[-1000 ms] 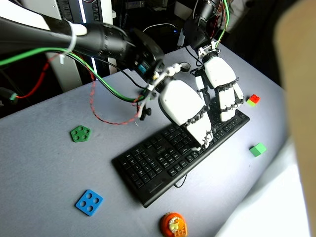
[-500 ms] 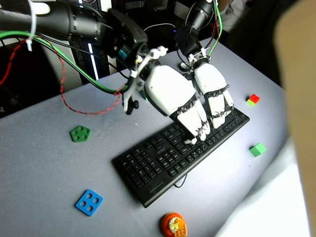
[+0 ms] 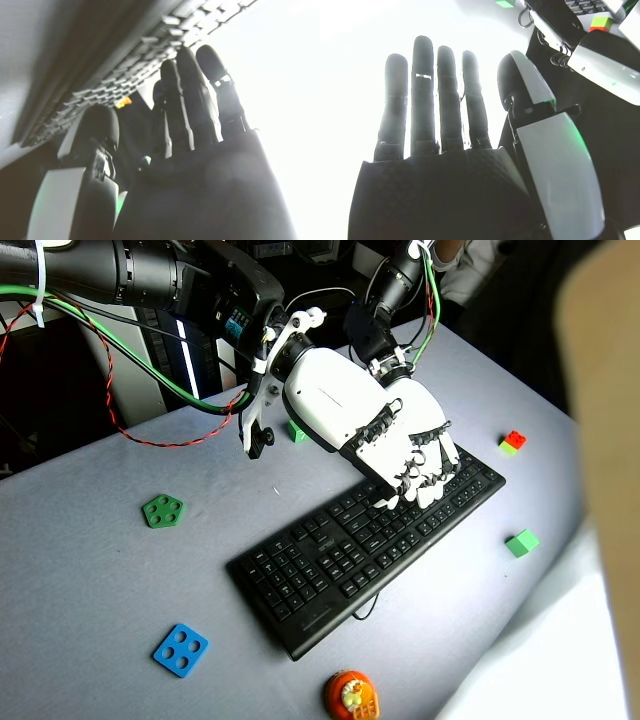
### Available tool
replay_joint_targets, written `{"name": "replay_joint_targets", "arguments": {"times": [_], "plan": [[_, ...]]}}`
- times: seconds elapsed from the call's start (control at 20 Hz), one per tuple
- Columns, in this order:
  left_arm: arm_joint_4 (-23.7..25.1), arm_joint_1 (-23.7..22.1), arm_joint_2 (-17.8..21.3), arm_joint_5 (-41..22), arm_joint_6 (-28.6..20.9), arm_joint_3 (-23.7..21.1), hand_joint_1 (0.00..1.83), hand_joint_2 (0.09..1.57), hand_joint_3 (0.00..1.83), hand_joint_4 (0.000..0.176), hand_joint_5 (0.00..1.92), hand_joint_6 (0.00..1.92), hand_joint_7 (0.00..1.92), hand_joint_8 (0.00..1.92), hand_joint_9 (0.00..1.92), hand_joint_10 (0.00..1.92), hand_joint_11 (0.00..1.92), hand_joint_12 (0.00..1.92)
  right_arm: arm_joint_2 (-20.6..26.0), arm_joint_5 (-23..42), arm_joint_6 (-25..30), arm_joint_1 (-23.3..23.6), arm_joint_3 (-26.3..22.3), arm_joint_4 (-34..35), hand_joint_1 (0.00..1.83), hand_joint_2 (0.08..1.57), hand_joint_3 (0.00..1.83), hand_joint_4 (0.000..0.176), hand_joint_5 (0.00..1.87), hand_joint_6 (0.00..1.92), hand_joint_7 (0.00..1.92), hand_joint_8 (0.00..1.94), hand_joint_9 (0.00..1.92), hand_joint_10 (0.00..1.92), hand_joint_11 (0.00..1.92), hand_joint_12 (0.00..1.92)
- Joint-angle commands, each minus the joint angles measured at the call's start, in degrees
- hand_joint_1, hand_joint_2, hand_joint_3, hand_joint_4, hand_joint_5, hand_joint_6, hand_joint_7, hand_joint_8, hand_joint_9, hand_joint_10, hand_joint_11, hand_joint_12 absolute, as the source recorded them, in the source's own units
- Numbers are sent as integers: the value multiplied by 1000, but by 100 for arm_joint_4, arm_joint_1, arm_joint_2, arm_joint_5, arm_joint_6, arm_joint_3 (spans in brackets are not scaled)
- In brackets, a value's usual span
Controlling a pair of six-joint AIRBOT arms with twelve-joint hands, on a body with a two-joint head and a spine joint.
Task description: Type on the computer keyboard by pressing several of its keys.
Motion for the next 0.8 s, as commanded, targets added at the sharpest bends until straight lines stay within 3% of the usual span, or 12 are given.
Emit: {"name": "replay_joint_targets", "arguments": {"times": [0.0,0.05,0.2,0.4,0.55,0.6,0.65,0.7,0.75], "plan": [[434,-2,-6,-549,-4,2,1168,1289,0,0,288,13,398,8,399,10,0,1238,24,192,-30,62,-23,-648,760,1343,1,0,430,91,487,1,358,606,0,1562],[437,11,-7,-548,-34,-5,1337,1193,0,0,297,11,390,3,369,6,0,1251,23,192,-30,63,-25,-649,746,1348,1,0,402,86,487,0,321,646,0,1555],[437,1,-2,-526,-41,4,1418,1163,0,0,285,4,353,0,348,0,0,1289,20,188,-29,50,-46,-649,729,1346,1,0,381,92,493,2,290,700,0,1575],[437,-4,37,-525,-79,-4,1430,1126,0,0,286,7,345,9,329,4,0,1280,6,181,-30,46,-78,-653,578,1398,16,0,322,84,451,1,273,709,0,1549],[437,-11,148,-463,-102,-57,1425,1146,0,0,277,3,339,4,321,1,0,1263,-3,182,-30,50,-90,-654,598,1390,8,0,319,89,453,3,269,712,0,1544],[437,-20,198,-431,-103,-79,1148,1220,8,0,292,8,362,12,346,12,0,1274,-3,185,-30,50,-95,-654,606,1386,5,0,324,96,467,8,277,718,0,1554],[437,-37,284,-373,-121,-114,479,1350,21,0,283,3,395,14,385,29,0,1296,-2,217,-30,51,-103,-657,589,1392,5,0,318,104,470,8,272,722,0,1546],[436,-49,375,-307,-130,-156,179,1379,21,0,258,4,394,10,389,30,0,1282,-2,226,-30,51,-112,-691,588,1391,4,0,324,108,476,10,272,722,0,1546],[436,-52,454,-278,-153,-196,179,1379,21,0,258,4,394,10,389,30,0,1282,-3,226,-29,50,-119,-737,588,1391,4,0,324,108,476,10,272,722,0,1546]]}}
